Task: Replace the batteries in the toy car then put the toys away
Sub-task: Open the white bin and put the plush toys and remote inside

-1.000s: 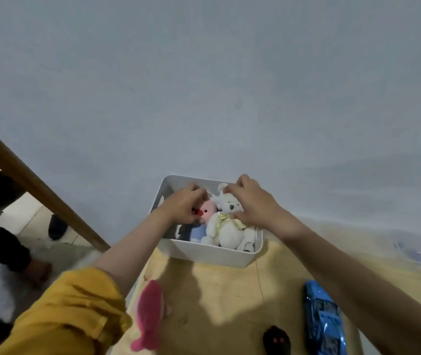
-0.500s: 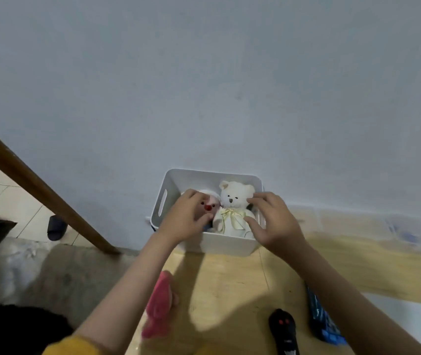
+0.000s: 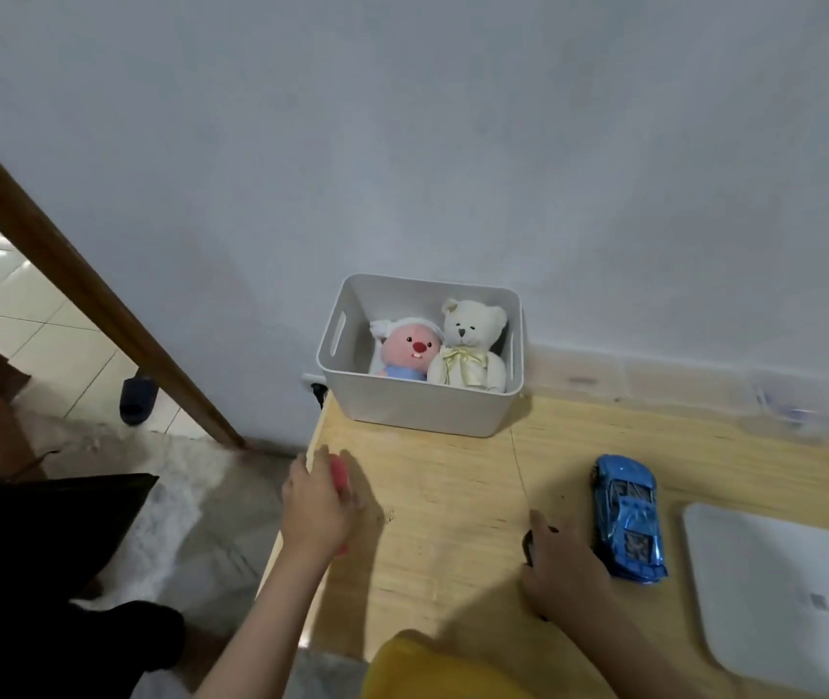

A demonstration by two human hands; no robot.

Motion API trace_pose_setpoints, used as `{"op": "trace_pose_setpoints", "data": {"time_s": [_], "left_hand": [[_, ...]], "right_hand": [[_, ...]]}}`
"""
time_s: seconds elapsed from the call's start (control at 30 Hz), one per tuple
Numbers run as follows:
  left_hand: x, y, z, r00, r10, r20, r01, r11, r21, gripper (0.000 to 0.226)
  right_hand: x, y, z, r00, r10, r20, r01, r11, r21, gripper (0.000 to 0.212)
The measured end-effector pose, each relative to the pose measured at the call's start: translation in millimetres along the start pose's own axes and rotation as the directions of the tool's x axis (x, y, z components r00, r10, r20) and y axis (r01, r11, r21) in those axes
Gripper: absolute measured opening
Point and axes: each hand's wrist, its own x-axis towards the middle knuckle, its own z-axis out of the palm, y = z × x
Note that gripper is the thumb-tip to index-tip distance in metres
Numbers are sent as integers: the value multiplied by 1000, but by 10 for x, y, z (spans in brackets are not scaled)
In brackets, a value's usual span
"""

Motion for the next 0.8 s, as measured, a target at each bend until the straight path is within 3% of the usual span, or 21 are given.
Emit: {"op": "trace_pose_setpoints", "data": {"time_s": [0.17, 0.3, 0.4, 0.5, 0.57, 0.7, 0.8], "left_hand": [[-35, -35, 38, 999, -54, 6, 54, 999, -4, 38], [-39, -31, 73, 999, -33, -21, 31, 997, -64, 47], [-106, 30, 44, 983, 67, -169, -97, 980, -173, 49], [-162, 208, -39, 937, 163, -310, -269, 901, -339, 49], [-154, 381, -135, 891, 199, -409, -371, 839, -398, 50], [44, 765, -383, 773, 317, -550, -549, 769, -329, 52], [285, 1008, -564, 736, 361, -572, -595, 748, -294, 52]], "right_hand": [[-74, 71, 64, 996, -22, -84, 29, 996, 84, 58], [-198, 152, 99, 975, -33, -218, 73, 981, 178, 63], [-287, 179, 86, 940, 6, -341, 108, 943, 313, 66], [-302, 182, -83, 868, 48, -495, 219, 857, 467, 61], [-276, 144, -297, 791, 8, -612, 341, 825, 452, 57], [-155, -20, -861, 644, -153, -749, 543, 781, 308, 54], [9, -151, -1255, 657, -262, -707, 579, 776, 251, 53]]}}
